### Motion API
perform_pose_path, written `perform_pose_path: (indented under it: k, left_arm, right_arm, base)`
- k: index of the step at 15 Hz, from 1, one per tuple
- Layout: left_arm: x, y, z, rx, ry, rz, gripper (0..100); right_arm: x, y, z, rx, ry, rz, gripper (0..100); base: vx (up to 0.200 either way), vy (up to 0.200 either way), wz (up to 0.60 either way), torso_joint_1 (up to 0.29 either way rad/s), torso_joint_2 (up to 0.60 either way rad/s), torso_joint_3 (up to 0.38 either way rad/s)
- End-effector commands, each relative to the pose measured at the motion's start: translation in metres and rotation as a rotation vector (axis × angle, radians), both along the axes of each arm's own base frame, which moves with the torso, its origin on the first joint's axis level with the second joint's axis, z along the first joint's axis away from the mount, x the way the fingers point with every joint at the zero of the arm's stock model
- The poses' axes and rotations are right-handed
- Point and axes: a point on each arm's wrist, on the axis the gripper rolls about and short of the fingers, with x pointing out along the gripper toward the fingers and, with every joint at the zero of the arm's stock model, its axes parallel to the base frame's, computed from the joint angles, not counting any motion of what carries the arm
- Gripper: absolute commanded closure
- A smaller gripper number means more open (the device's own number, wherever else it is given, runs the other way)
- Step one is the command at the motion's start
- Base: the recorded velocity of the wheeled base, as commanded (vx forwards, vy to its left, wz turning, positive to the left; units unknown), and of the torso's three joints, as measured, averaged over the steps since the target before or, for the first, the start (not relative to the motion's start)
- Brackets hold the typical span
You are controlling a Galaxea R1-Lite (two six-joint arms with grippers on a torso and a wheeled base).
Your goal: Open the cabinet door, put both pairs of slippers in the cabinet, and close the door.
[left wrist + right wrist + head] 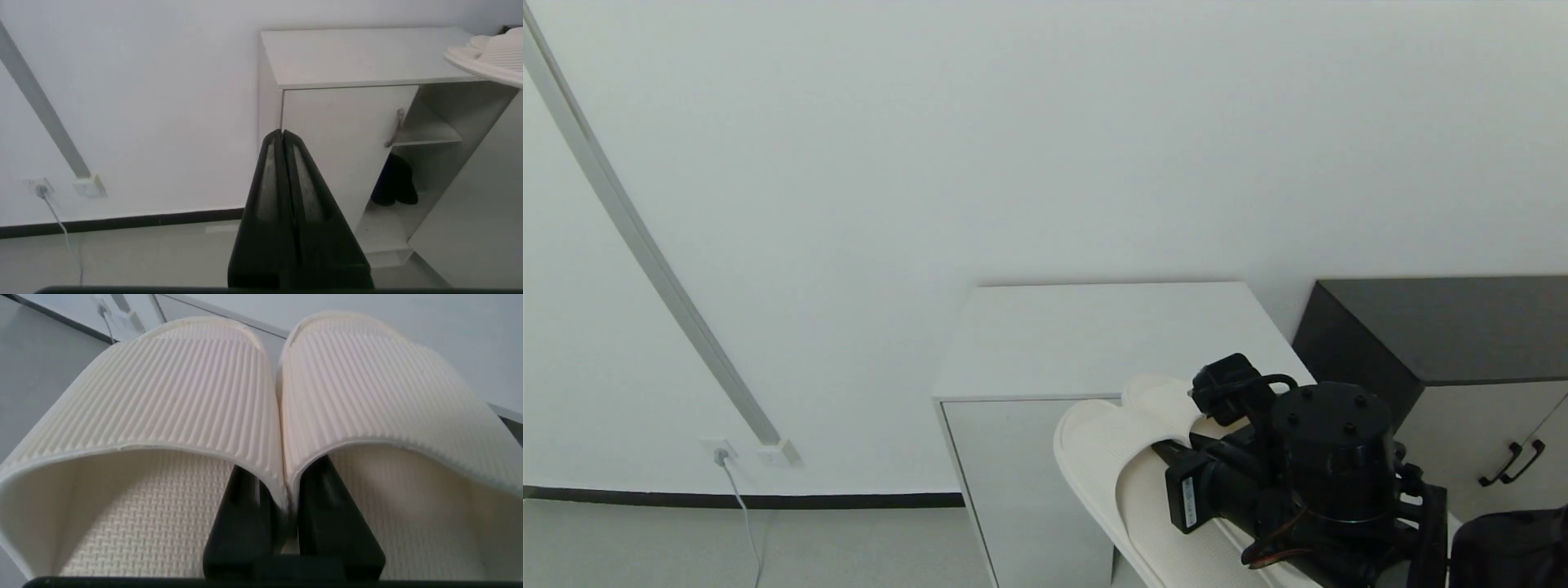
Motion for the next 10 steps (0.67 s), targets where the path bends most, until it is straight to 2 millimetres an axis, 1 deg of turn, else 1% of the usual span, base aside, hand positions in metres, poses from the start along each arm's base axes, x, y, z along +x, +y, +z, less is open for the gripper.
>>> perform_pose_path:
  k: [1,2,6,10]
  left_arm:
    - [0.0001,0.0000,0.0000,-0.001,0.001,0.000,100]
    - [0.0001,0.0000,0.0000,-0.001,0.001,0.000,100]
    - [0.0001,0.0000,0.0000,-0.002,0.002,0.000,100]
    - [0.0001,0.0000,0.0000,-0.004,0.002,0.002,100]
  right_arm:
    - [-0.0001,0.0003,-0.0002,0.000,0.000,0.001,100]
    - [-0.0003,0.0001,-0.0006,-0.002,0.001,0.001,100]
    - [0.0005,-0.0004,-0.0012,-0.004,0.003,-0.003,100]
    - [0.0008,-0.0048,-0.0061,-0.020,0.016,-0.014,100]
  base:
    - [0.000,-0.200,0.00,0.002,0.01,0.007]
    - [0.000,-0.200,0.00,-0.002,0.00,0.002]
    - [0.000,0.000,0.00,0.000,0.00,0.000]
    - [0.000,0.000,0.00,0.000,0.00,0.000]
